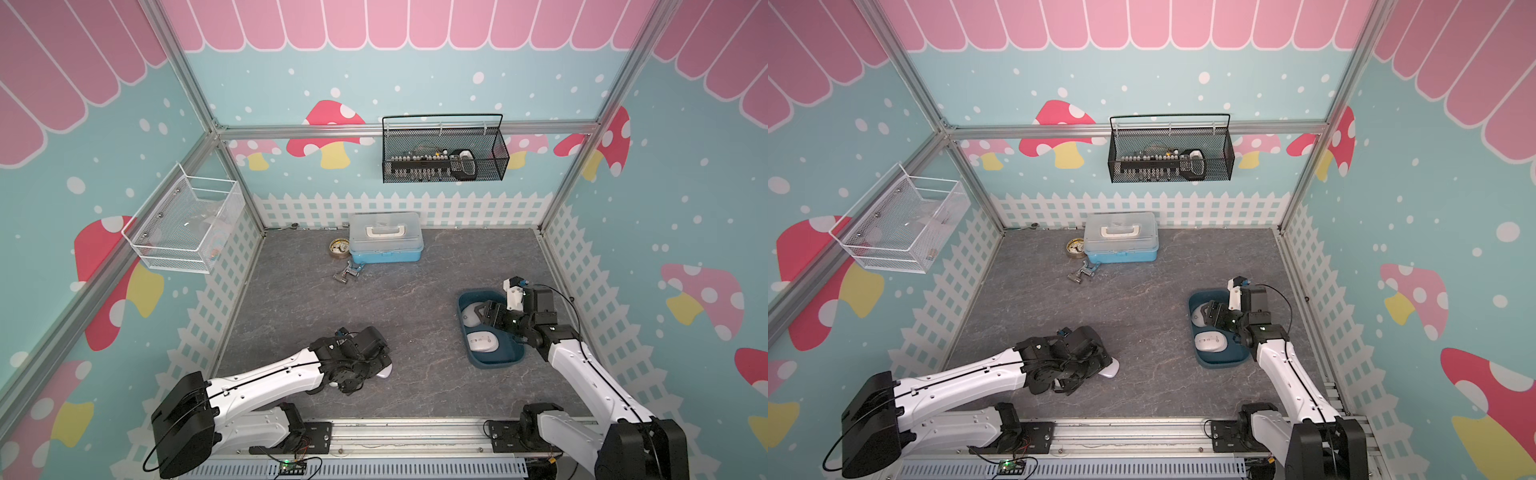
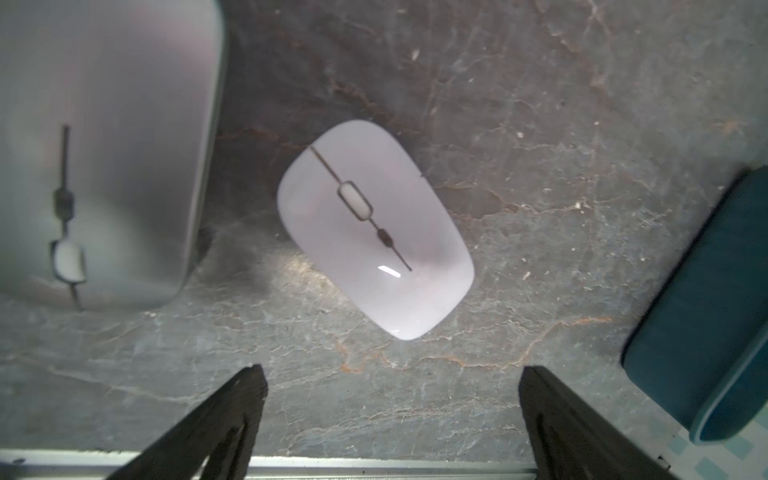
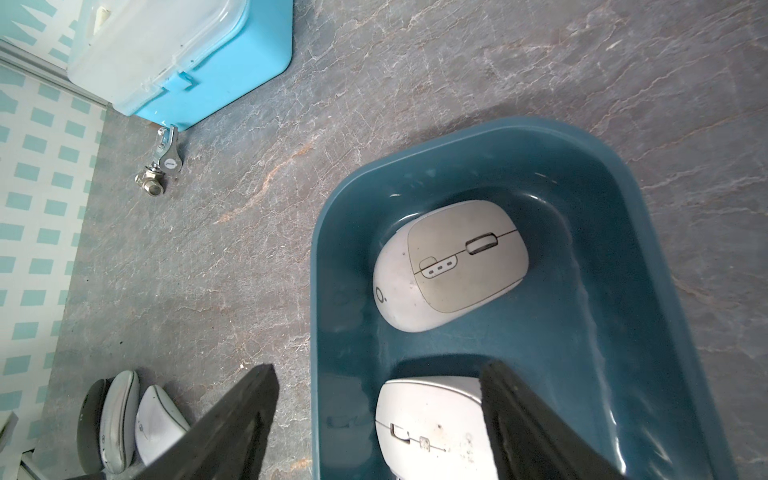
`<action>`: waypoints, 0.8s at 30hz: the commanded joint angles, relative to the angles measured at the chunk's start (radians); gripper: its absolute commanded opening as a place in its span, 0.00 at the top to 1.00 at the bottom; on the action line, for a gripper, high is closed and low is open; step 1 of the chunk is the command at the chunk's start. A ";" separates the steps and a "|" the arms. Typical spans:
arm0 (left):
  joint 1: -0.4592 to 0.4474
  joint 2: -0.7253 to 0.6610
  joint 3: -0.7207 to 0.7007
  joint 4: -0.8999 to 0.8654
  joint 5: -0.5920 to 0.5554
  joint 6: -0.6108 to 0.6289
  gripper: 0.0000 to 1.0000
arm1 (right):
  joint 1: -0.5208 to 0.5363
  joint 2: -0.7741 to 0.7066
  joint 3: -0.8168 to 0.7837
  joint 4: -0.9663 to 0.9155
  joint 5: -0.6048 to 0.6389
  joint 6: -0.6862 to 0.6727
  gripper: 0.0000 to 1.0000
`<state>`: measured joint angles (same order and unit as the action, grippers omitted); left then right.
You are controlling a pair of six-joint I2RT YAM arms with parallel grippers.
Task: Put the mouse in the storage box
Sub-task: Pick up the mouse from the center of the board.
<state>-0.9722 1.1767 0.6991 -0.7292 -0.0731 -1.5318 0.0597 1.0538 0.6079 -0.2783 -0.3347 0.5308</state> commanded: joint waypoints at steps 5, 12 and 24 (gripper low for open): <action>-0.030 0.112 0.044 -0.032 -0.119 -0.086 0.01 | 0.007 -0.033 -0.009 0.002 -0.007 -0.002 0.18; 0.016 0.244 0.088 0.050 -0.119 0.035 0.01 | 0.006 -0.047 -0.029 0.001 -0.021 -0.003 0.18; 0.139 0.403 0.192 0.111 -0.128 0.309 0.01 | 0.008 -0.075 -0.044 -0.011 -0.027 -0.017 0.18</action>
<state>-0.8425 1.5429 0.8402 -0.6418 -0.1688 -1.3403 0.0608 0.9817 0.5808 -0.2848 -0.3523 0.5274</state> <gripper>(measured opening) 0.993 0.819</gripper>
